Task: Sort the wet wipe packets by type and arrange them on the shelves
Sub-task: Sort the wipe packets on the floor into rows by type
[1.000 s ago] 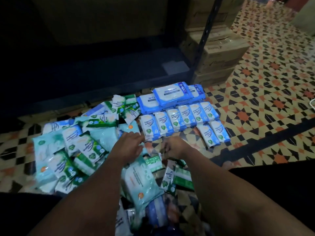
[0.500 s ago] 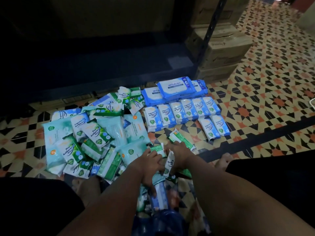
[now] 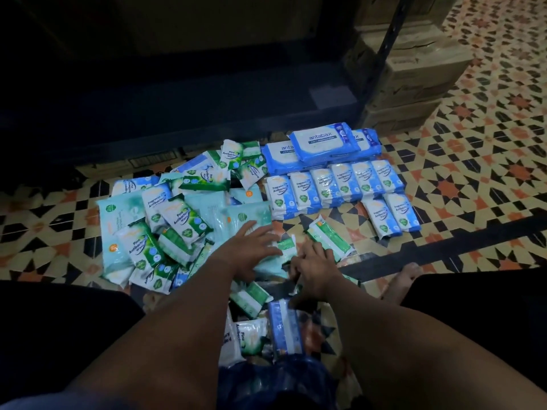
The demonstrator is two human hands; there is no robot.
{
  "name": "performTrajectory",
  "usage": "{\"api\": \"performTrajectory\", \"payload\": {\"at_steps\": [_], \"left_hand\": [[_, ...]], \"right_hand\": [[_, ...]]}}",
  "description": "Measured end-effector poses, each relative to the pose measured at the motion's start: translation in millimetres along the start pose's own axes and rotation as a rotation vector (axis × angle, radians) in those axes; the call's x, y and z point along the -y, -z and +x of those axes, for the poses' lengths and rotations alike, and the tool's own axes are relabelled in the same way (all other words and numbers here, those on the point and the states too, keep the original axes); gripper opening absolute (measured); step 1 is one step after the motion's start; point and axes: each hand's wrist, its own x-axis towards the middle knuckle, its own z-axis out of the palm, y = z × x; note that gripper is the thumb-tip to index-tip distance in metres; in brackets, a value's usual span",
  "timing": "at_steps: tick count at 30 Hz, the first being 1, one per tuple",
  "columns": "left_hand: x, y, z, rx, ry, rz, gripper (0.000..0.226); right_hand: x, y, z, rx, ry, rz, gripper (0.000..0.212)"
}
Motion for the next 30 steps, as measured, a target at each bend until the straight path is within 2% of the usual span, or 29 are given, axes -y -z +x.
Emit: {"api": "performTrajectory", "payload": {"at_steps": [4,6,10,13,16,18,20,23,25,27,30], "left_hand": [[24,-6,-6,-0.106,0.061,-0.027,0.08],[25,-13,-13,-0.209,0.11,-0.071,0.081],[30,-33,-33,-0.403,0.26,-0.167,0.085],[34,-38,-50,-0.435,0.332,-0.197,0.088],[34,-38,-62,-0.448,0.332,-0.224,0.066],[28,-33,-68,-0.353,0.268,-0.265,0.051],[16,-25,-67,-0.106,0.213,-0.293,0.054],[-12,-2,-54,0.276,0.015,-0.098,0.057],[-27,19,-40,0.471,-0.105,-0.007,0.042],[-41,26,-26,0.603,-0.037,-0.017,0.021],[-52,13,-18,0.727,0.01,-0.003,0.034]], "right_hand": [[8,-6,4,0.095,0.087,-0.018,0.078],[10,-10,3,0.107,0.146,-0.046,0.08],[19,-16,10,0.166,0.227,-0.137,0.073],[25,-14,20,0.22,0.248,-0.208,0.064],[28,-10,28,0.294,0.241,-0.21,0.058],[29,-11,31,0.323,0.231,-0.164,0.057],[29,-11,33,0.352,0.21,-0.103,0.055],[30,-6,35,0.376,0.193,-0.024,0.048],[30,-1,37,0.386,0.189,0.004,0.047],[29,2,38,0.396,0.187,0.043,0.043],[27,8,39,0.381,0.165,0.122,0.037]]}}
